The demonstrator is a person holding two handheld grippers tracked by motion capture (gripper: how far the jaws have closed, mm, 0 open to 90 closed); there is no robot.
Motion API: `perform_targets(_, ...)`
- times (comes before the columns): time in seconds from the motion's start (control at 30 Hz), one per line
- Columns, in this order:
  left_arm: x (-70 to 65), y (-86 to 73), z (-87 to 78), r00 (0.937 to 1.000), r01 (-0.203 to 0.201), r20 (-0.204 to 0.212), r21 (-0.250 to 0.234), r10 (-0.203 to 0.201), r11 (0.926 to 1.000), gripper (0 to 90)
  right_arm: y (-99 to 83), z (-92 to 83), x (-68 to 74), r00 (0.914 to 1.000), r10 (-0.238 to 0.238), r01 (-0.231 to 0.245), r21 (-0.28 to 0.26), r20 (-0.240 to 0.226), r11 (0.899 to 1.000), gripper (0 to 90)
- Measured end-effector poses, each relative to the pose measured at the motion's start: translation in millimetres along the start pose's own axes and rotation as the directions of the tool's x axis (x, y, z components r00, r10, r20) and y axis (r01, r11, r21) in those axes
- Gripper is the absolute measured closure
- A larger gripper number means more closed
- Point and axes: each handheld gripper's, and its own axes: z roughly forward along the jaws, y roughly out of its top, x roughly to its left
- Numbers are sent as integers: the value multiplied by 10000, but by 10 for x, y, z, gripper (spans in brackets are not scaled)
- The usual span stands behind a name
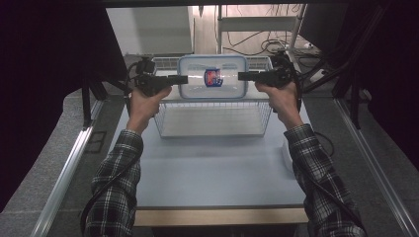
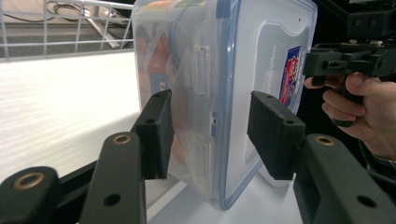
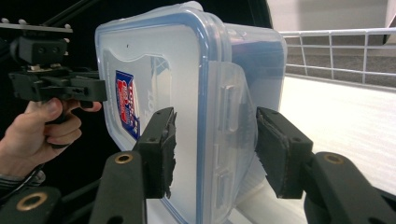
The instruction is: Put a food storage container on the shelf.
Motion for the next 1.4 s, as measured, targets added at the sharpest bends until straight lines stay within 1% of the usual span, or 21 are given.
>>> perform_targets(0.1,4,-2,-7,10000,-13,-66,0,13,10000,505,13,22,7,9998,-171,170,50,66,9998,477)
perform_targets(0.17,7,-12,-10,9999,-52,-105,-100,51,9999,500,20,34,2,9998,-174,173,62,17,9998,475)
perform_targets(0.23,7,-17,-6,9994,-249,-256,-209,243,9995,491,23,43,0,9998,-198,197,66,28,9998,473)
perform_targets(0.27,-1,-20,-6,9989,-270,-378,-209,262,9994,479,24,45,-2,9998,-191,191,73,25,9998,474)
perform_targets(0.37,0,-27,0,9988,-257,-421,-223,248,9994,456,19,44,-19,9999,-124,125,81,-27,9999,482)
perform_targets(0.43,-2,-31,11,9981,-327,-521,-106,321,9994,485,15,45,-43,10000,-56,56,-12,-79,10000,489)
perform_targets(0.47,-8,-34,24,9969,-372,-689,-31,369,9993,490,13,43,-47,9999,66,-66,17,-110,10000,488)
perform_targets(0.53,-17,-51,64,9923,-585,-1075,318,616,9978,522,10,48,-58,9999,143,-143,59,-31,9999,475)
perform_targets(0.57,-5,-62,84,9935,-535,-992,351,567,9980,511,8,55,-65,9998,182,-182,25,-22,9998,470)
perform_targets(0.6,7,-69,89,9945,-437,-938,276,462,9987,503,8,65,-73,9998,185,-185,-1,16,9998,459)
perform_targets(0.73,38,-79,85,9962,-322,-807,159,334,9994,509,34,91,-82,9994,258,-261,139,242,9996,429)
perform_targets(0.8,37,-83,83,9966,-296,-767,147,307,9995,509,47,110,-61,9990,126,-134,185,431,9997,408)
perform_targets(0.9,37,-84,76,9971,-222,-723,102,228,9997,508,62,128,-20,9953,-160,148,139,952,9998,389)
perform_targets(0.93,38,-83,74,9972,-209,-721,63,213,9998,506,65,133,-11,9940,-270,250,203,1062,9995,386)
perform_targets(1.03,42,-82,71,9967,-208,-791,-100,199,9997,490,56,157,-5,9907,-353,312,333,1311,9990,378)
perform_targets(1.1,44,-80,78,9973,-168,-712,-129,158,9998,485,40,180,-11,9909,-291,244,375,1316,9990,395)
perform_targets(1.17,40,-70,80,9967,-183,-799,-159,170,9997,472,34,197,-7,9899,-297,247,379,1386,9990,423)
perform_targets(1.23,39,-51,74,9952,-185,-964,-187,166,9997,468,30,220,6,9898,-282,216,485,1393,9986,426)
perform_targets(1.27,39,-38,74,9937,-231,-1098,-168,211,9996,458,31,223,11,9893,-190,131,419,1449,9990,431)
perform_targets(1.33,35,-16,73,9919,-233,-1254,-124,216,9997,445,44,219,-7,9909,104,-166,450,1340,9988,444)
perform_targets(1.4,25,8,70,9873,-384,-1546,-150,357,9991,437,49,217,-30,9916,313,-365,391,1256,9986,448)
